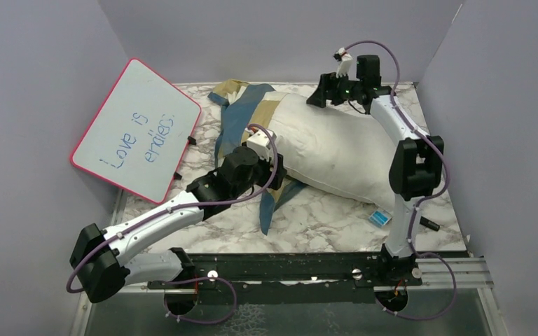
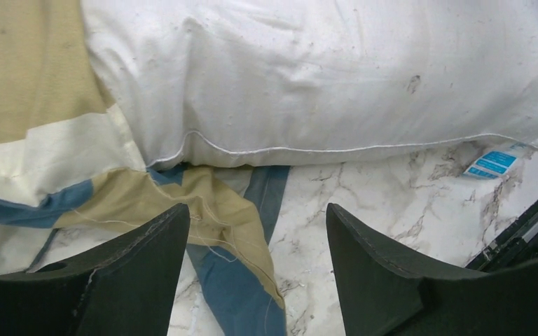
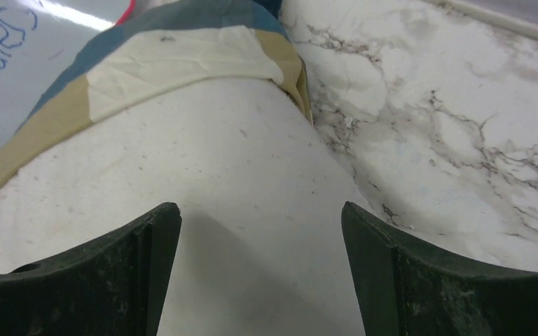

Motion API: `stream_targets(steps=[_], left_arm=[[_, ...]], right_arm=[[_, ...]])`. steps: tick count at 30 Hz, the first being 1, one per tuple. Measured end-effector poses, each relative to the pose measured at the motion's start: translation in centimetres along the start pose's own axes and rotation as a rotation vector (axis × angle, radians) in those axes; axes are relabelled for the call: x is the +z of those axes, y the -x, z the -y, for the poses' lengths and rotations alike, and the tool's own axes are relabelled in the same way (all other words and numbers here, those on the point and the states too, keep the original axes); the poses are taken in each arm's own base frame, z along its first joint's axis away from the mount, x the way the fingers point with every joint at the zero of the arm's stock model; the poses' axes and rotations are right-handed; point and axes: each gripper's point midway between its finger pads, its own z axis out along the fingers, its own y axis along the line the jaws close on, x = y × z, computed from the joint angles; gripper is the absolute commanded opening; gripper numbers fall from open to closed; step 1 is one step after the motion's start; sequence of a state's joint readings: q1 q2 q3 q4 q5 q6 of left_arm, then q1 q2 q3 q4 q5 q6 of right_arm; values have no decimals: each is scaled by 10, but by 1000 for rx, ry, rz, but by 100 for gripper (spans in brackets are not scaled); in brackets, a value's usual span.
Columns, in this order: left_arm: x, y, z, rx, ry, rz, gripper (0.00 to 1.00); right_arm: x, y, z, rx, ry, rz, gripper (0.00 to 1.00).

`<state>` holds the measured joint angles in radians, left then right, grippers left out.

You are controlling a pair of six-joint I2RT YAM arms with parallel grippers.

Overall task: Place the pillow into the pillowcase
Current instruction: Stuff the pillow into the pillowcase.

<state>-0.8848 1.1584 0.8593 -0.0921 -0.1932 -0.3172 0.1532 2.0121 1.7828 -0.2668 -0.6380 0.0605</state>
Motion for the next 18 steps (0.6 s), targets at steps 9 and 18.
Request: stream_targets(steps=[9, 18], left_arm=[[-7, 33, -60, -60, 123, 6, 70], [4, 91, -108, -57, 219, 45, 68]], right_arm=[[23, -68, -8, 52, 157, -137, 40], [3, -65, -77, -48, 217, -46, 1]])
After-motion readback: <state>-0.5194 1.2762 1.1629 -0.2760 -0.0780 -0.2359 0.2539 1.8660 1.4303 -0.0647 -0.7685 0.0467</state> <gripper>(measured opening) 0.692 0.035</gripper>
